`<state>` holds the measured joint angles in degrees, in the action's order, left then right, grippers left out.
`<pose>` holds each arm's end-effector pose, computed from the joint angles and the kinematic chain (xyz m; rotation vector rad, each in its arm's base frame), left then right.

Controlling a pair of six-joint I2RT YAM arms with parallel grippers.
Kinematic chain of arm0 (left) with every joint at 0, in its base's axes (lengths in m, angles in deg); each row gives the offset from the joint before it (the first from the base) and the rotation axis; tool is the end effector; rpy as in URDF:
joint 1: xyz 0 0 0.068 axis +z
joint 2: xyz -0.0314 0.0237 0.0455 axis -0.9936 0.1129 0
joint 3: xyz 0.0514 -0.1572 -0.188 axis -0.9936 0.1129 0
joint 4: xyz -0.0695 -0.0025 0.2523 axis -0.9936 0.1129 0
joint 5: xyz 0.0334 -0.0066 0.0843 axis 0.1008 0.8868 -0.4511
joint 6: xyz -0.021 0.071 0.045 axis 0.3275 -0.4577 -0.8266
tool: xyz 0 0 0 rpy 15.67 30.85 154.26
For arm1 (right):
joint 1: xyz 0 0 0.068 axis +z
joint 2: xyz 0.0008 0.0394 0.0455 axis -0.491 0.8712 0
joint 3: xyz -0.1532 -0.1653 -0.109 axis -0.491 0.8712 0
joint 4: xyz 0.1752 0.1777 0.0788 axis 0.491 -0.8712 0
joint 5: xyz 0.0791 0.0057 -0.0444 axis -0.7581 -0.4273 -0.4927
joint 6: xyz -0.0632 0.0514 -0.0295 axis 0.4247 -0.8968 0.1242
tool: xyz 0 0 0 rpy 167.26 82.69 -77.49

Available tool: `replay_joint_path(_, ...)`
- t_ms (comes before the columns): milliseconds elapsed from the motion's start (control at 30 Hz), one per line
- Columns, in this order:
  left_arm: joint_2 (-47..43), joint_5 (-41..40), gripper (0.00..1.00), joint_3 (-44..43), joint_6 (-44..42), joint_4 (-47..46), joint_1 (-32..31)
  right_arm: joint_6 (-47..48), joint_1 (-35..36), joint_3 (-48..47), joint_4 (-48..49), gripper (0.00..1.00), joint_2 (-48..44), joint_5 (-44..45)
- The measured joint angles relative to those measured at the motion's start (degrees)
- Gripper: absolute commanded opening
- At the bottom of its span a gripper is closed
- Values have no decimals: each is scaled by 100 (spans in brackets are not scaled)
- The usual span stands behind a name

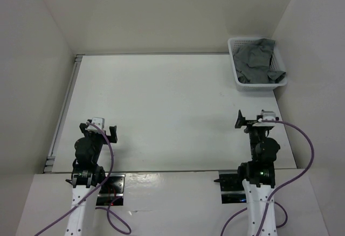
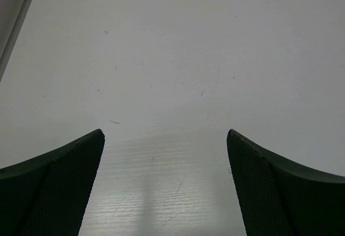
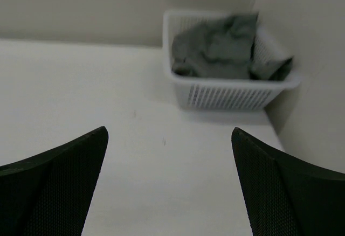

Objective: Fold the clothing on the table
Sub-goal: Grab the skirt from the pile

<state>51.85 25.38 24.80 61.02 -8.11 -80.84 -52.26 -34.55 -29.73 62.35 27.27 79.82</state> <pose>0.1721 0.0036 0.1699 0.0043 1.6640 -0.0111 0.1653 -0.0122 0.2154 -0.0437 1.4961 -0.1359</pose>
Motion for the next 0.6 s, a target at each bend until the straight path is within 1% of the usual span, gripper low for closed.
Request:
replay_joint_path(133, 0, 0, 100, 0, 0, 0, 0, -79, 0, -1327, 192, 99, 55, 205)
replay_joint_path(233, 2, -2, 100, 0, 0, 4, 0, -328, 0, -2929, 109, 99, 726, 490)
replay_joint_path(300, 0, -2, 100, 0, 0, 9, 0, -503, 0, -4175, -149, 99, 1604, 627)
replay_joint_path(367, -2, -4, 100, 0, 0, 11, 0, -616, -2, -5414, -590, 99, 2669, 697)
replay_joint_path(433, 0, -7, 100, 0, 0, 11, 0, -651, -4, -6450, -1235, 99, 3670, 643)
replay_joint_path(500, -2, -7, 100, 0, 0, 11, 0, -597, -9, -7197, -1888, 99, 4651, 518)
replay_joint_path(600, -2, -9, 100, 0, 0, 11, 0, -452, -44, -7713, -2798, 99, 5834, 308)
